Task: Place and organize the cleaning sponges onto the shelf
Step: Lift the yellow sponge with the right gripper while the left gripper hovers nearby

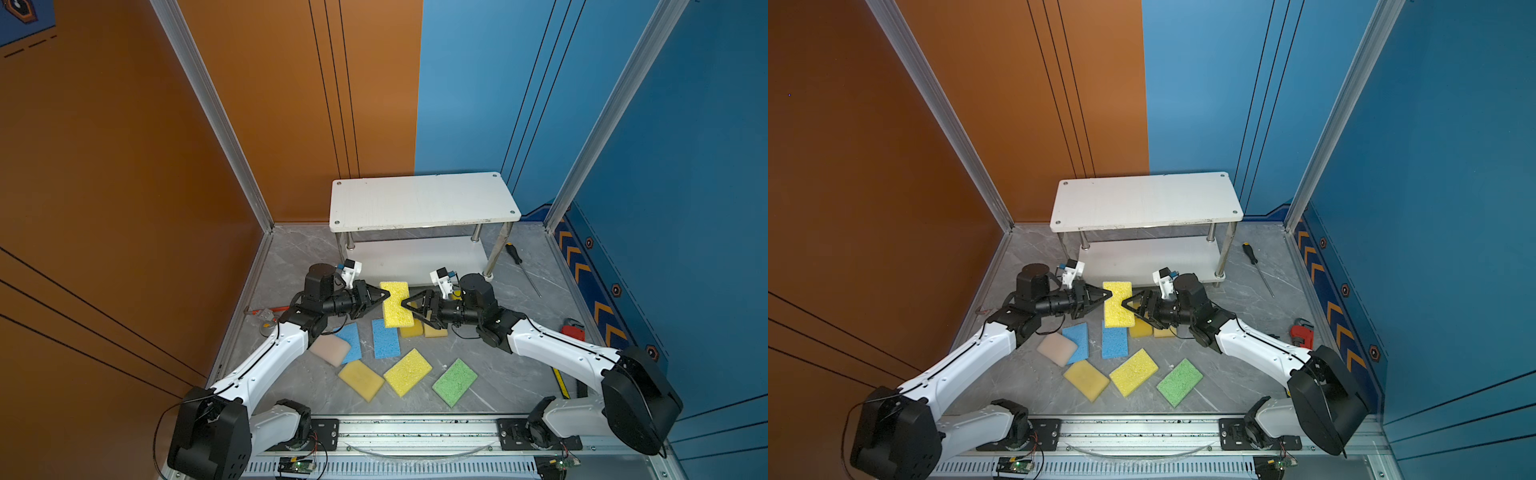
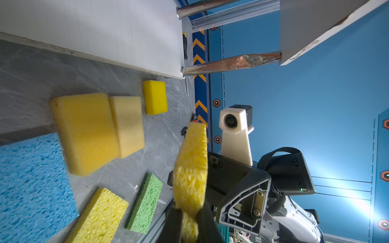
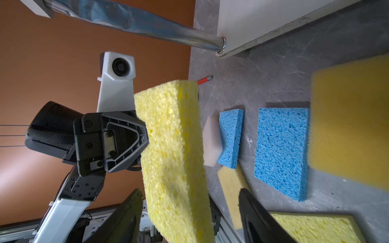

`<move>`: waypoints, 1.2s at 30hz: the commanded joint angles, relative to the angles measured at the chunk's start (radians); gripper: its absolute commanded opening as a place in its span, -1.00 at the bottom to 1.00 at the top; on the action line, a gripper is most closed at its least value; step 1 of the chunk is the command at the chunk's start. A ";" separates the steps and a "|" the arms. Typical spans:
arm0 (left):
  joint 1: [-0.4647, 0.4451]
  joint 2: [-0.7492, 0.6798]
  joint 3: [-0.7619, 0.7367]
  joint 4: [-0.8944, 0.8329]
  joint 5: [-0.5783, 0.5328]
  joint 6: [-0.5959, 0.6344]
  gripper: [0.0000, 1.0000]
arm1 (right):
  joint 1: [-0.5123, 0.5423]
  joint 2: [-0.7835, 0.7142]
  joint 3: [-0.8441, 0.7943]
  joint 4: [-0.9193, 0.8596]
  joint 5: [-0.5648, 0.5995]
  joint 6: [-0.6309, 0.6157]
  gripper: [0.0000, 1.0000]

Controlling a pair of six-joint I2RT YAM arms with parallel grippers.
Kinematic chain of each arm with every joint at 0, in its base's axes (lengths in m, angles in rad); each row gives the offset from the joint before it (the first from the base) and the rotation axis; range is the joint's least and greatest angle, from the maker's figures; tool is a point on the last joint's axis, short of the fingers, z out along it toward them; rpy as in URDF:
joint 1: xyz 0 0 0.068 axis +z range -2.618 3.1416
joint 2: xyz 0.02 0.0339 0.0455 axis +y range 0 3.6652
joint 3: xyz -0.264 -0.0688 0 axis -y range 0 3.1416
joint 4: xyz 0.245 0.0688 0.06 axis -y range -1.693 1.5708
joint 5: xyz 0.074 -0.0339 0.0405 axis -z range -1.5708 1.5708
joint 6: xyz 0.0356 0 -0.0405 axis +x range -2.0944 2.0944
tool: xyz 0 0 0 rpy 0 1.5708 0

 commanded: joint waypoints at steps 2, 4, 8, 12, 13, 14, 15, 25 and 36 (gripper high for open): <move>0.006 0.009 0.012 0.094 0.036 -0.044 -0.76 | 0.045 0.025 0.015 0.119 -0.041 0.056 0.36; 0.010 0.008 0.014 0.094 0.035 -0.040 -0.75 | 0.050 0.026 0.013 0.122 -0.040 0.061 0.26; 0.034 0.001 -0.013 0.094 0.031 -0.036 -0.76 | 0.054 0.013 -0.001 0.127 -0.028 0.072 0.12; 0.045 -0.004 -0.028 0.095 0.030 -0.032 -0.76 | 0.054 -0.006 -0.016 0.115 -0.014 0.074 -0.03; 0.046 -0.004 -0.026 0.094 0.032 -0.031 -0.76 | 0.053 -0.012 -0.019 0.113 -0.009 0.073 -0.06; 0.046 -0.003 -0.023 0.095 0.033 -0.031 -0.76 | 0.052 -0.015 -0.023 0.111 -0.008 0.073 -0.07; 0.046 0.000 -0.020 0.094 0.033 -0.031 -0.76 | 0.050 -0.017 -0.025 0.111 -0.005 0.073 -0.08; 0.043 0.001 0.017 -0.005 0.034 0.041 -0.76 | 0.028 -0.056 -0.065 0.089 0.021 0.068 -0.38; 0.041 -0.004 0.074 -0.160 0.003 0.135 -0.08 | 0.028 -0.048 -0.053 0.070 0.055 0.060 -0.59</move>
